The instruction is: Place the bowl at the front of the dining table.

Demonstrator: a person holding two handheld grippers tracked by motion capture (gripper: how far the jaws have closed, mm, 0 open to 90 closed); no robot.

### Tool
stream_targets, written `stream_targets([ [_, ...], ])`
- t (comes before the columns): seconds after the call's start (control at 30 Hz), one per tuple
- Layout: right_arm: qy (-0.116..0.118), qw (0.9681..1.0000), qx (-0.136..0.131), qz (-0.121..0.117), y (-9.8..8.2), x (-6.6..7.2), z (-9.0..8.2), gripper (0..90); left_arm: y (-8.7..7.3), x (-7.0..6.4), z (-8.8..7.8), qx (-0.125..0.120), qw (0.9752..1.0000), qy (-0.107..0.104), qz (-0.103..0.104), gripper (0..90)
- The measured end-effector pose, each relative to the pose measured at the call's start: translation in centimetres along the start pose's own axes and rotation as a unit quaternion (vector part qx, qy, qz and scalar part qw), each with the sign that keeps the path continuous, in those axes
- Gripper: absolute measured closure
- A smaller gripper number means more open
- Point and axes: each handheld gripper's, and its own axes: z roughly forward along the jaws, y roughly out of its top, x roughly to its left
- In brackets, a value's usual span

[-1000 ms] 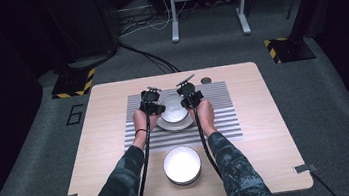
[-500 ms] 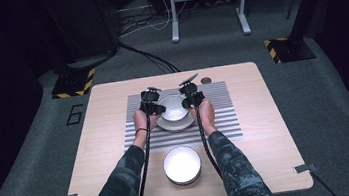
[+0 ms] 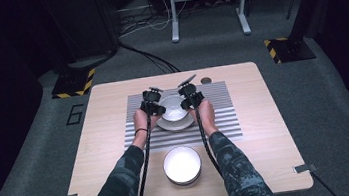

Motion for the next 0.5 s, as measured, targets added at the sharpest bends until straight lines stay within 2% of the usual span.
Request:
stream_targets([
  [0.07,0.001,1.0,0.002,0.002,-0.1,0.0,0.0,59.1,-0.1,0.1,-0.2,-0.004,1.0,-0.005,-0.001,72.6],
  [0.13,-0.001,1.0,0.0,-0.002,-0.2,0.0,-0.3,50.5,-0.1,0.3,-0.5,-0.005,1.0,-0.007,-0.004,65.0],
  [0.17,0.002,1.0,-0.005,-0.001,-0.2,-0.2,-0.6,40.0,-0.2,0.5,-0.7,-0.004,0.9999,-0.01,-0.006,60.9],
  [0.2,0.002,1.0,-0.005,-0.001,-0.2,-0.2,-0.6,40.0,-0.2,0.5,-0.7,-0.004,0.9999,-0.01,-0.006,57.1],
  [0.23,0.003,1.0,-0.006,-0.001,-0.2,-0.4,-0.9,35.8,-0.2,0.7,-0.8,-0.002,0.9999,-0.01,-0.006,57.1],
  [0.4,0.005,0.9999,-0.011,-0.001,-0.2,-0.5,-1.8,17.3,-0.3,1.0,-1.5,-0.008,0.9998,-0.013,-0.012,41.0],
  [0.5,0.01,0.9999,-0.013,-0.001,-0.1,-0.4,-2.4,14.4,-0.3,1.0,-2.0,-0.007,0.9998,-0.02,-0.006,31.2],
])
